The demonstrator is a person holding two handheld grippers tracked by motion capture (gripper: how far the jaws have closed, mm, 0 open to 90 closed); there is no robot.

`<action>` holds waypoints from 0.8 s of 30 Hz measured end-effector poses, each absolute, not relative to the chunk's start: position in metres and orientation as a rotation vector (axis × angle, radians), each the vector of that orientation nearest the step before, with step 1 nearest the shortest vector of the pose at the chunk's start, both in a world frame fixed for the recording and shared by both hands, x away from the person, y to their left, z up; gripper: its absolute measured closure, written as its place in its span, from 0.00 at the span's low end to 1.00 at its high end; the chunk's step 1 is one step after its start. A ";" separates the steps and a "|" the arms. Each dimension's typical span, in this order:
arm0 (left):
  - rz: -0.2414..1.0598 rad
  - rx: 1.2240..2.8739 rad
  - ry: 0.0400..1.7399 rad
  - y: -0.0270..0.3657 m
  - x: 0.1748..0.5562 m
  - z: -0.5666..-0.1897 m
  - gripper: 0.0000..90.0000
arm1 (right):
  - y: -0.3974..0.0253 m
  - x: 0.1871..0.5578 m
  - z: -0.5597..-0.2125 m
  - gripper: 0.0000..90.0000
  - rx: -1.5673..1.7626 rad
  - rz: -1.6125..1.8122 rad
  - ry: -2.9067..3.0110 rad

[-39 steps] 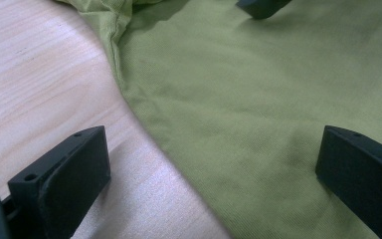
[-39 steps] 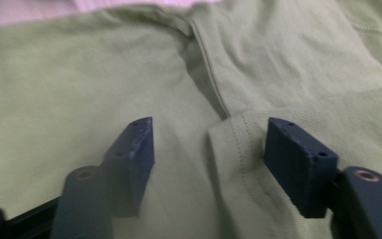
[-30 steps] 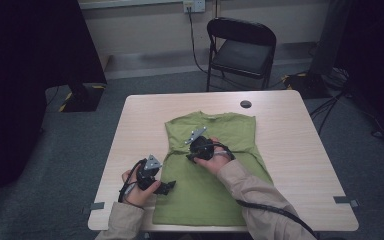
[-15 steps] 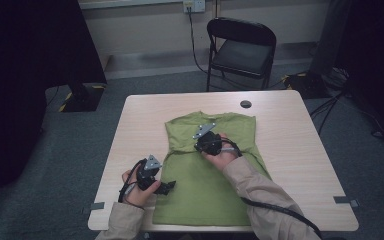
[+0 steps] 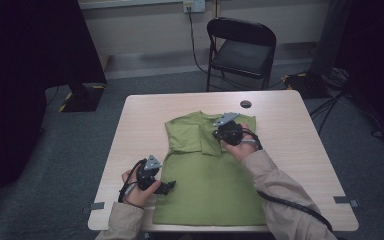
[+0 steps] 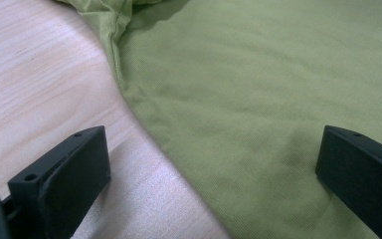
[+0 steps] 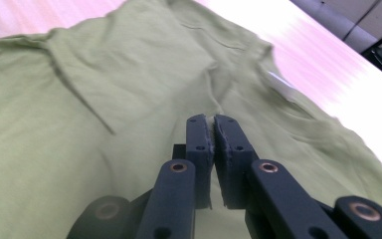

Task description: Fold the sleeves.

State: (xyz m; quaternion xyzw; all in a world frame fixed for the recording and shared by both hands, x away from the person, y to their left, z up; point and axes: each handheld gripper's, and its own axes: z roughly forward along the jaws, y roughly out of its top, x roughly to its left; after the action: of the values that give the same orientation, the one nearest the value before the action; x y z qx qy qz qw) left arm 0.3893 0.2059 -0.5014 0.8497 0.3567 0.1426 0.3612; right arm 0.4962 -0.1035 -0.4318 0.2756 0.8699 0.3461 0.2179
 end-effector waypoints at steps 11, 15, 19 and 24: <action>0.367 2.189 0.919 0.206 0.389 -0.501 0.00 | -0.157 0.510 -0.429 0.94 0.878 0.924 2.335; 0.368 2.190 0.919 0.206 0.389 -0.501 0.00 | -0.172 0.514 -0.435 0.93 0.918 0.898 2.321; 0.367 2.189 0.919 0.206 0.389 -0.501 0.00 | -0.183 0.519 -0.441 0.88 0.960 0.906 2.305; 0.367 2.189 0.920 0.206 0.389 -0.501 0.00 | -0.195 0.519 -0.443 0.74 0.995 0.930 2.246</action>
State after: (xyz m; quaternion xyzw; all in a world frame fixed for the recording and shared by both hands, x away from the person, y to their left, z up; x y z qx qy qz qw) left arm 0.3892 0.2058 -0.5014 0.8496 0.3570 0.1426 0.3611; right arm 0.5195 -0.1949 -0.4434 0.3663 0.8269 0.3425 0.2546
